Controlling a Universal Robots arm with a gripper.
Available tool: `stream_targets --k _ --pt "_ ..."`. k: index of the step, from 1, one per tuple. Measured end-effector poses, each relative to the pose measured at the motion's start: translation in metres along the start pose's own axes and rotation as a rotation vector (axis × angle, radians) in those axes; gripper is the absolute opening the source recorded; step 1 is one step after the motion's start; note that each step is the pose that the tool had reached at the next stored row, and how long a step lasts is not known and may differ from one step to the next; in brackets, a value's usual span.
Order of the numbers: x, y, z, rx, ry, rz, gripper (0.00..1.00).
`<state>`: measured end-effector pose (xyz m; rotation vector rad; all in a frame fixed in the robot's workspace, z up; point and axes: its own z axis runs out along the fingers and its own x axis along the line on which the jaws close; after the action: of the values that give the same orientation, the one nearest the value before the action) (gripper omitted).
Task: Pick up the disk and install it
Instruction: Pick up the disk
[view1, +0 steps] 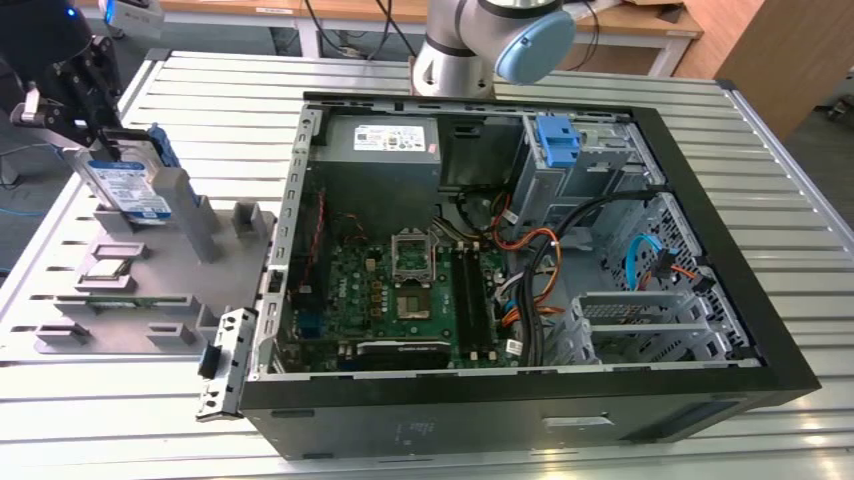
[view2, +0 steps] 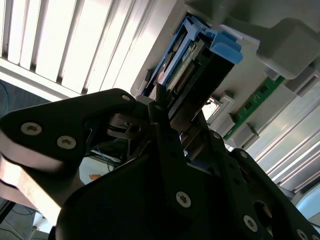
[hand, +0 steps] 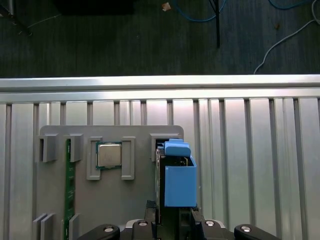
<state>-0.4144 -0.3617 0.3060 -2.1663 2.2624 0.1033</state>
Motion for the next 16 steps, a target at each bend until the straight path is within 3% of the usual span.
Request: stream_targets --k 8,16 --pt "0.0000 0.0001 -0.0004 0.0001 -0.0001 0.003 0.35" --pt "-0.0003 0.0003 -0.0070 0.0000 0.0000 0.003 0.35"
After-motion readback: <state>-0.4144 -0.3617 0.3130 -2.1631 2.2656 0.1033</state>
